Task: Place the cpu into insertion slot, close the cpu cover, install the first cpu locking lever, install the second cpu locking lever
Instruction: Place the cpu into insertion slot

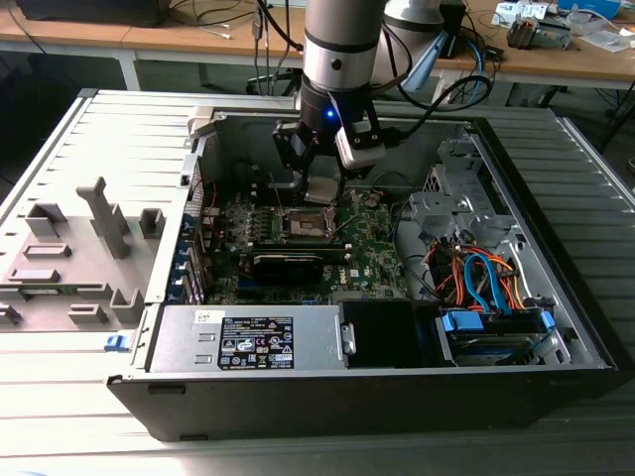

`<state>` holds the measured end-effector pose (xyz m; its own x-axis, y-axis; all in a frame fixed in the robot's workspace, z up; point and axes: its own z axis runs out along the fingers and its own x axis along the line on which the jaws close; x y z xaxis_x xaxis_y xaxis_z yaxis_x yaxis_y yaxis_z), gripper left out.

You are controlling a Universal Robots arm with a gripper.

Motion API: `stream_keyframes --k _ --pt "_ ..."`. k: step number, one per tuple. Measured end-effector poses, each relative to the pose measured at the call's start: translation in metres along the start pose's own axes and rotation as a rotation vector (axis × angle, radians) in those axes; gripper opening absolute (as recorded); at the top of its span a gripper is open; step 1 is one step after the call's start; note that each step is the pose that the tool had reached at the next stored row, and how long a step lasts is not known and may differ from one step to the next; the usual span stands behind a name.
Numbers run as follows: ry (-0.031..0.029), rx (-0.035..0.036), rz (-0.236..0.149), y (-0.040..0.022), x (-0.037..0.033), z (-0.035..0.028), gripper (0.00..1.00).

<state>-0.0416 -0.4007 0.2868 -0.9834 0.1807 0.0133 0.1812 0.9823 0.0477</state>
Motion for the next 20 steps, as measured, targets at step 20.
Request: stream_keyframes --k 20 --pt "-0.0059 0.0276 0.018 0.0 0.0 0.0001 0.55"
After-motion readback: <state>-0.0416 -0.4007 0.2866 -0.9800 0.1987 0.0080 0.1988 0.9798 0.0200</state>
